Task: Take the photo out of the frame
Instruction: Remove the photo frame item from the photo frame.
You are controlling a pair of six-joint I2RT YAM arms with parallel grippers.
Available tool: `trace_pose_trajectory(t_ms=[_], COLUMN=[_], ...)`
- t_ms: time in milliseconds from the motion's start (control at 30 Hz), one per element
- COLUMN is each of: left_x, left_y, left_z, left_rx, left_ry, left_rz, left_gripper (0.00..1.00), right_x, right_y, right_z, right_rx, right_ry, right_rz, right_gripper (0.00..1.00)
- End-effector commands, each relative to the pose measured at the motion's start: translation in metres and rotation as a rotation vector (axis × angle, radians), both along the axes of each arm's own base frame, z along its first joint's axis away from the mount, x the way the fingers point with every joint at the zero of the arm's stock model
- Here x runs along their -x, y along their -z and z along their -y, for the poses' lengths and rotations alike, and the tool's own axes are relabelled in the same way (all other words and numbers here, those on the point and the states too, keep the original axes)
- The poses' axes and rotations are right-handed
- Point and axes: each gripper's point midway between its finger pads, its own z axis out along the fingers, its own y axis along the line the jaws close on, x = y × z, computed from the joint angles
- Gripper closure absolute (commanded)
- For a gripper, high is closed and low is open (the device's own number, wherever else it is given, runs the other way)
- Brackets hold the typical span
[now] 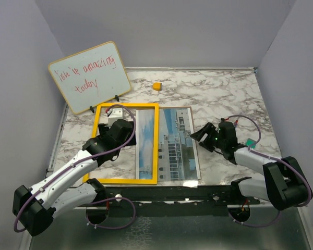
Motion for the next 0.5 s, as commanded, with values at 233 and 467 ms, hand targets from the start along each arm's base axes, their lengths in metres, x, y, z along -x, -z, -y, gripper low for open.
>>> trace_pose_trajectory(t_ms=[233, 467], left_x=[0.0014, 0.0008], left_y=[0.0008, 0.0036], left_z=[-0.0010, -0.0003], left_rx=[-0.006, -0.015], left_ry=[0.005, 0.006], left_rz=[0.004, -0.008], left_gripper=[0.01, 0.01], right_x=[0.0257, 0.0237], right_y=[0.0293, 0.0297], right_z=[0.0070, 0.0077], right_rx=[-0.068, -0.143], right_ry=[0.028, 0.052], right_rz=[-0.051, -0.039], right_gripper=[0.38, 0.62])
